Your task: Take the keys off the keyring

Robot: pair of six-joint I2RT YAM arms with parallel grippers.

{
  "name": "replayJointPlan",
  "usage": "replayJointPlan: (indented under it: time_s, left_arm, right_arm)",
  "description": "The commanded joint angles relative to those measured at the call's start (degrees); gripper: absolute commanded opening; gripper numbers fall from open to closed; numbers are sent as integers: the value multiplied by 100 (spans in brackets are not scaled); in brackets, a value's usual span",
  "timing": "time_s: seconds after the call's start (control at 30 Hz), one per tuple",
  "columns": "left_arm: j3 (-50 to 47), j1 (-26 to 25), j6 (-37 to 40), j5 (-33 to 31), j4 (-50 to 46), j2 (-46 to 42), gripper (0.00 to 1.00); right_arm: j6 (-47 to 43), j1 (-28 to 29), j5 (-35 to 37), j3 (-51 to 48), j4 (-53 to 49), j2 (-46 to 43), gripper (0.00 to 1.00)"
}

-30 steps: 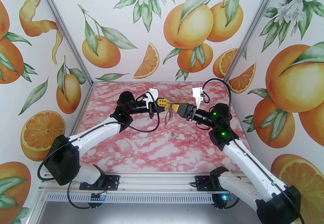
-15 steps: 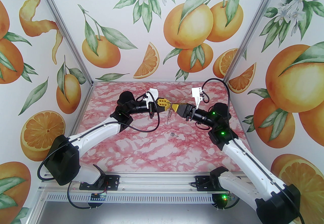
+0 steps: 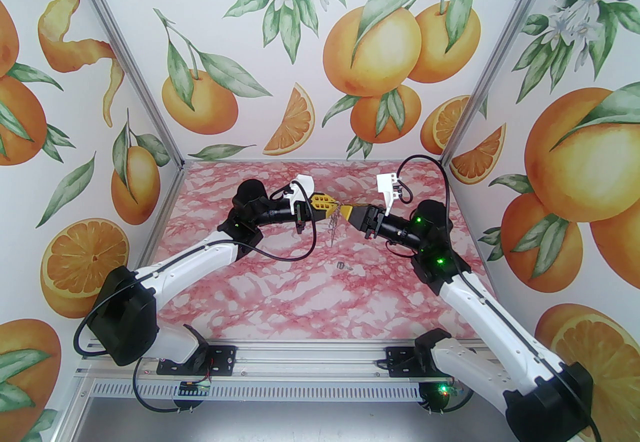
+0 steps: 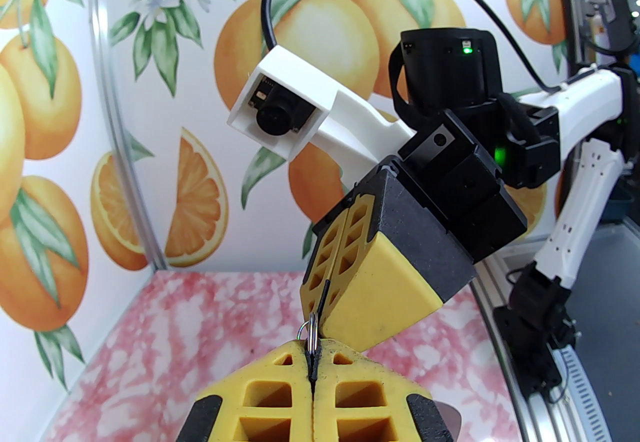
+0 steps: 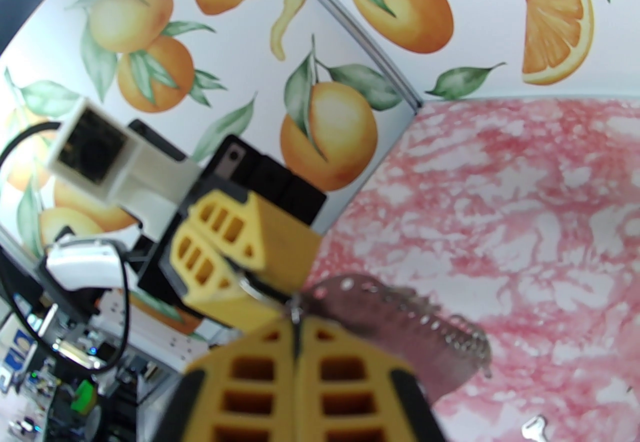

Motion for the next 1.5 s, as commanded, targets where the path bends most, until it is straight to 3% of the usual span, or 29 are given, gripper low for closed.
replayJointPlan:
  time_s: [0.0,0.2,0.7,1.1,1.47]
  left_arm:
    - [209,-55,106,21,75,-257,0]
    - [170,-69,158,-98,67,-301,0]
    - [-51,-247,569,-531,168,-591,0]
    - [-111,-418,905,-910,-16,-723,0]
    - [-51,-482,1116,-1100,-258,-706,0]
  right_arm:
    - [-343,-5,220,148,-282,-130,0]
    - [-861,-5,327,176,-611,-303,0]
    - [-2093,159,75,-82,-238,-774,0]
    - [-3321,600,853,-37,-660,-1065,0]
    - [-4059,807,1038,34,-862,-1149,0]
